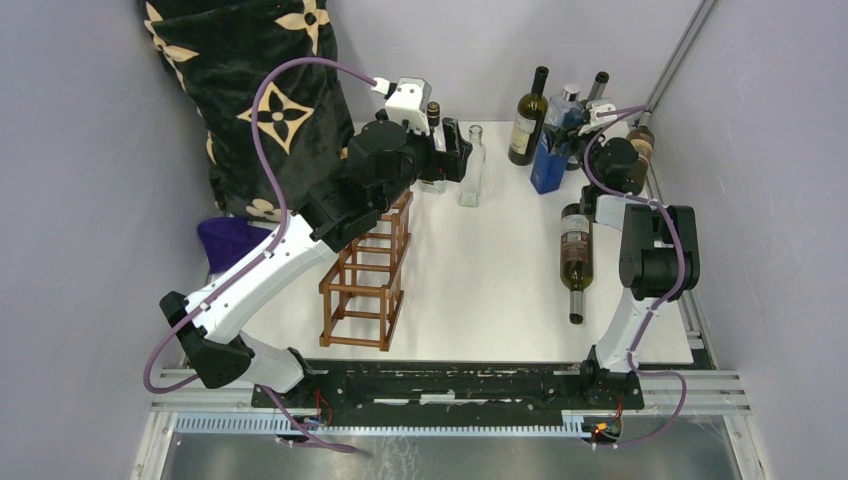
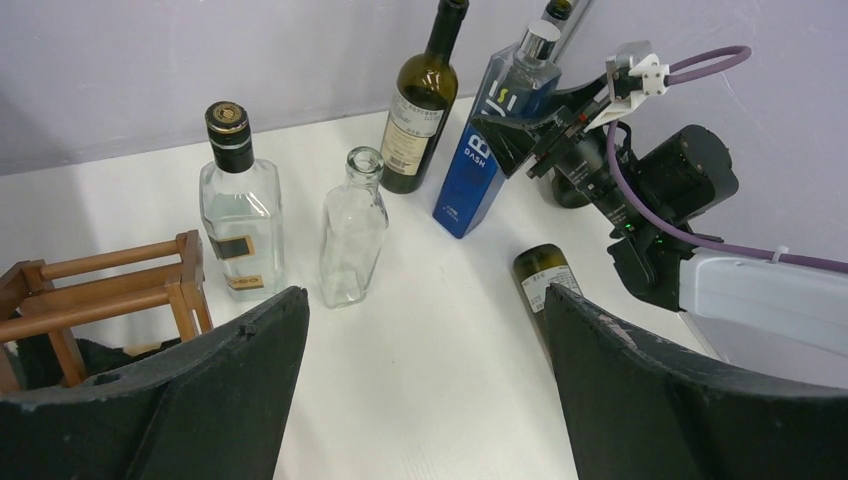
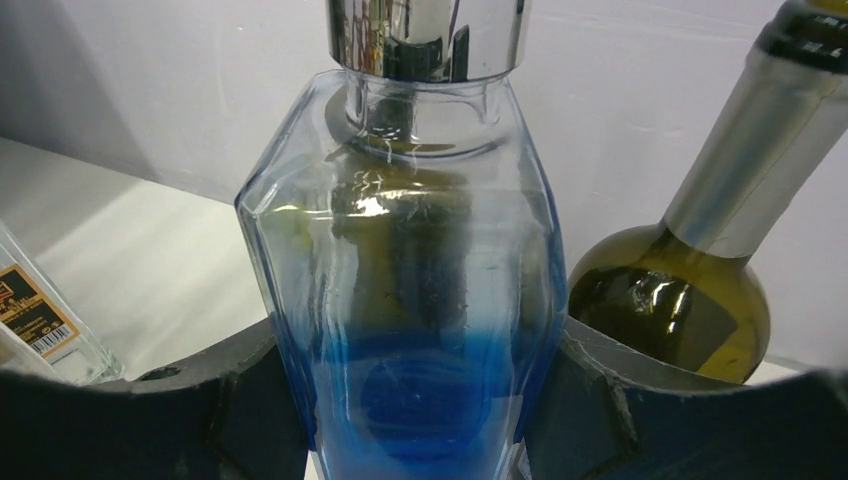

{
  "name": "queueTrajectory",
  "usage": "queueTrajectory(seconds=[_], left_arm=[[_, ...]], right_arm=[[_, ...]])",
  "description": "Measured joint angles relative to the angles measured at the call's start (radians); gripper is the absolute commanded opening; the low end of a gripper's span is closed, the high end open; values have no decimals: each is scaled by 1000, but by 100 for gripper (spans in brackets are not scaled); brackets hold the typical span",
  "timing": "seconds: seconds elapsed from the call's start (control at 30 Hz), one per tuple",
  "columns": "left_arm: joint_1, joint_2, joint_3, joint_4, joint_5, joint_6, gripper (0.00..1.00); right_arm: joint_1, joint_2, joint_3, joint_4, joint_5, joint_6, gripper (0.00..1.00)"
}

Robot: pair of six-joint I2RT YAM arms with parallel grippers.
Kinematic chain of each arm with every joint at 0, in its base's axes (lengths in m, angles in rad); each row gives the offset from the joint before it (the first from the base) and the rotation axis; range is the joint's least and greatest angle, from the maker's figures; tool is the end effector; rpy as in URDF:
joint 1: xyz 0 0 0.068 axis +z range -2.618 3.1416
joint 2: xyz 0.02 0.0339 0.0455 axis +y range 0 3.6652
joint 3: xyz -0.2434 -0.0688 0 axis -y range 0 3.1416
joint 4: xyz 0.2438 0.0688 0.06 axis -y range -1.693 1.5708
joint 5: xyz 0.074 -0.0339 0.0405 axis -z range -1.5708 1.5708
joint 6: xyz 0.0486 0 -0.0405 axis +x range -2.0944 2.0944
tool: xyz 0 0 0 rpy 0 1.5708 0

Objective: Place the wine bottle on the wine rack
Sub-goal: Place the wine bottle at the center of the board, then adjust the wine rack at the center of the board.

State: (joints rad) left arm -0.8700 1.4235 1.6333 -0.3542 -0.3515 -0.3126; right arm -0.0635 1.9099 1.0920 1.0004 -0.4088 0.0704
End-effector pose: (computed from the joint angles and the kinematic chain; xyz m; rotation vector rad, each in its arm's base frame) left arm 0.2247 -0.2404 0.4465 0.2192 1.7265 -0.5759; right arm 0.4284 -0.0079 0.2277 -0.2484 1.3875 0.2892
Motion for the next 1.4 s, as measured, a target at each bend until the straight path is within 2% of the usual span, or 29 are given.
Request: queueTrajectory(seconds=[0.27, 0.53, 0.7, 0.9, 1.17, 1.4], left_arm=[[0, 1, 0, -4, -11, 0, 93], [0, 1, 0, -10, -11, 0, 93], [0, -3, -4, -11, -10, 1, 93], [0, -51, -51, -13, -11, 5, 98], [0, -110, -82, -77, -58, 25, 100], [30, -96, -82, -185, -103, 25, 100]], right_arm=[[-10, 7, -19, 33, -10, -2, 78], [-18, -96, -89, 136, -23, -34, 98], [-23, -200, -152, 132, -36, -53, 98], [-42, -335, -222, -3, -90, -108, 98], [-98, -520, -218, -402, -161, -250, 98], [-122, -692, -221, -731, -216, -401, 98]])
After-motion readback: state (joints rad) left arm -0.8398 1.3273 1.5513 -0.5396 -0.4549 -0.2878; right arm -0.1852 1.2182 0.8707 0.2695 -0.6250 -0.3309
